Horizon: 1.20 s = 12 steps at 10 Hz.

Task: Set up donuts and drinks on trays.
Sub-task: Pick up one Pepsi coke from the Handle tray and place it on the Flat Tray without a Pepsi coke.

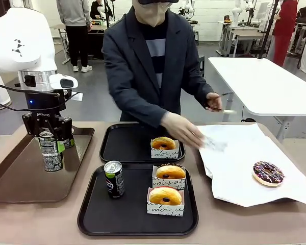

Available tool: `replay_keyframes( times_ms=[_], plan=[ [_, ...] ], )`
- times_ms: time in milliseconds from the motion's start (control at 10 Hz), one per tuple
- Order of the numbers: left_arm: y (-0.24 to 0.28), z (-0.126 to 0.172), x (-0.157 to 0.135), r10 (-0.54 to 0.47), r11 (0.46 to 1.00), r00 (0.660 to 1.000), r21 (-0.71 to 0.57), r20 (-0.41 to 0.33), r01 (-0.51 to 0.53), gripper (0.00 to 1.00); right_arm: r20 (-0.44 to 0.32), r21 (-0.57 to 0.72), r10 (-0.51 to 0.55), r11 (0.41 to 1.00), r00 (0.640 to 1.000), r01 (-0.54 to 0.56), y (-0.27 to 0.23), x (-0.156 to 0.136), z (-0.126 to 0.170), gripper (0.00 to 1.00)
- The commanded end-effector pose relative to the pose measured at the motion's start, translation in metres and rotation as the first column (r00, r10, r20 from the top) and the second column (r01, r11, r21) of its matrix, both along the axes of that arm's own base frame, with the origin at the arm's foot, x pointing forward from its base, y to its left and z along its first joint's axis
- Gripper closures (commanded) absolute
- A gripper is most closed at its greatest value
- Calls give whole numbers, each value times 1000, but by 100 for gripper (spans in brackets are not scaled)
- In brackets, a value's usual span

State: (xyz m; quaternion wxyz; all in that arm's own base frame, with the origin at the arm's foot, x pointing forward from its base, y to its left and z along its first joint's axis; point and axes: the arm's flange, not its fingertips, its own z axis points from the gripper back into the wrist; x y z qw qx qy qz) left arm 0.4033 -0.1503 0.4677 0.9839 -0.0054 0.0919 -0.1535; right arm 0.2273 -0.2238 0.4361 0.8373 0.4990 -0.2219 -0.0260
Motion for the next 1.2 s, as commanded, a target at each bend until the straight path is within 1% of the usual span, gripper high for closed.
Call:
replay_keyframes(
  times_ms=[0,300,400,500,600,700,800,900,1100],
  plan=[
    [2,7,-2,20,1000,1000,6,5,-20,41,33,17,-1,1000,999,1,0,2,1,0],
    [2,7,-2,20,1000,1000,6,5,-20,41,33,17,-1,1000,999,1,0,2,1,0],
    [0,1,0,1,1000,1000,0,2,-1,41,33,17,-1,1000,999,1,0,2,1,0],
    [-15,14,16,-5,1000,999,-24,41,6,41,33,17,-1,1000,999,1,0,2,1,0],
    [-31,21,31,-28,999,999,-30,34,29,41,33,17,-1,1000,999,1,0,2,1,0],
    [-46,25,45,-31,999,999,-14,45,32,41,33,17,-1,1000,999,1,0,2,1,0],
    [-61,27,59,-30,999,998,-8,52,31,41,33,17,-1,1000,999,1,0,2,1,0],
    [-76,29,79,-45,998,997,-29,65,47,41,33,17,-1,1000,999,1,0,2,1,0],
    [-107,20,101,-79,996,992,-40,101,83,41,33,17,-1,1000,999,1,0,2,1,0]
  ],
)
